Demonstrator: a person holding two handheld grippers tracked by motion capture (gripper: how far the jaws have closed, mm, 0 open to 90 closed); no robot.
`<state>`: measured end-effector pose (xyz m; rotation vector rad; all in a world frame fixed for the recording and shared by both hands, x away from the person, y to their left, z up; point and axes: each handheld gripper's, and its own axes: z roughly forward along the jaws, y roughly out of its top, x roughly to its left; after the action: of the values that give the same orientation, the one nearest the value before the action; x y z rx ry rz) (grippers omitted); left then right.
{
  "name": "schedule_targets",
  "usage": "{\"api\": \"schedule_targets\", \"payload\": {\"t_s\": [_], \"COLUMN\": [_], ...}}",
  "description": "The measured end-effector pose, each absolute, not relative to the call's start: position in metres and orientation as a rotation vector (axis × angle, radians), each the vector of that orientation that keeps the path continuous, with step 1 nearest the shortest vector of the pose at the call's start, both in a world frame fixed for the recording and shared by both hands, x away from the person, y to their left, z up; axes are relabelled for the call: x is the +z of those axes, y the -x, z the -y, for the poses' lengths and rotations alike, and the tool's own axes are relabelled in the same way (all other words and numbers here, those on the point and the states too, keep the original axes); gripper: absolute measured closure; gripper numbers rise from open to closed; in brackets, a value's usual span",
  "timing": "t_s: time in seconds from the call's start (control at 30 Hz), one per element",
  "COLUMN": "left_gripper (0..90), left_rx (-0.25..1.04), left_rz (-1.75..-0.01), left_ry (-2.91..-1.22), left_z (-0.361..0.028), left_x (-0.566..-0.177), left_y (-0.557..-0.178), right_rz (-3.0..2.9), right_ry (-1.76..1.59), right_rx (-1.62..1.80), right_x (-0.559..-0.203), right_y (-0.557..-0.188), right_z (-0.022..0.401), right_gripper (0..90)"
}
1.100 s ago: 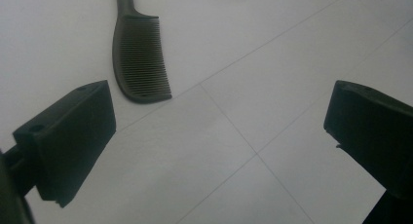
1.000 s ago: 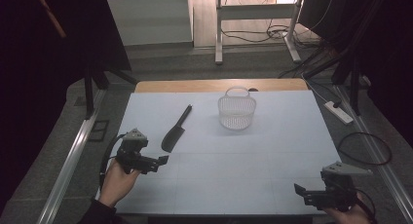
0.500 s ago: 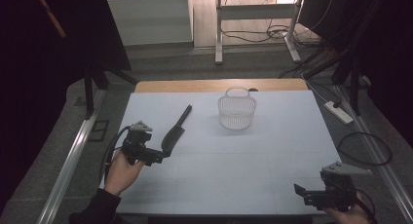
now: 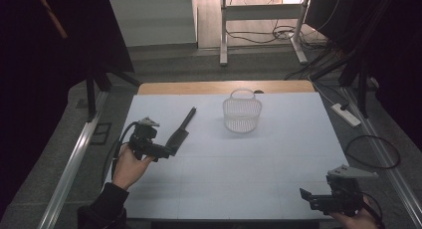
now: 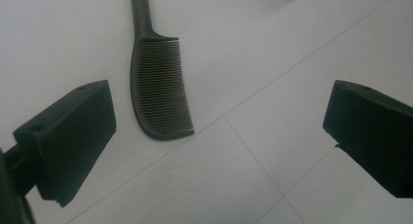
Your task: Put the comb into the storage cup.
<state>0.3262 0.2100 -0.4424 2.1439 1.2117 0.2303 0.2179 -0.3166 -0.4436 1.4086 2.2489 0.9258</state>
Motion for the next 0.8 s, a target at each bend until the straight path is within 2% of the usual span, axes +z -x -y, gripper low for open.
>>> {"api": "schedule_targets", "payload": {"t_s": [0.8], "left_gripper": [0.0], "left_rx": [0.214], "left_rz": [-1.196], "left_ry": [-2.188], "left_z": [-0.198], "left_x": [-0.446], "left_y": [-0.371], "right_rz": [-2.246], "right_ry": [-1.412], "right_rx": [0.927], "right_x": [-0.443], "right_y": [-0.218], "right_z": [0.317], "right_gripper": [1.1]}}
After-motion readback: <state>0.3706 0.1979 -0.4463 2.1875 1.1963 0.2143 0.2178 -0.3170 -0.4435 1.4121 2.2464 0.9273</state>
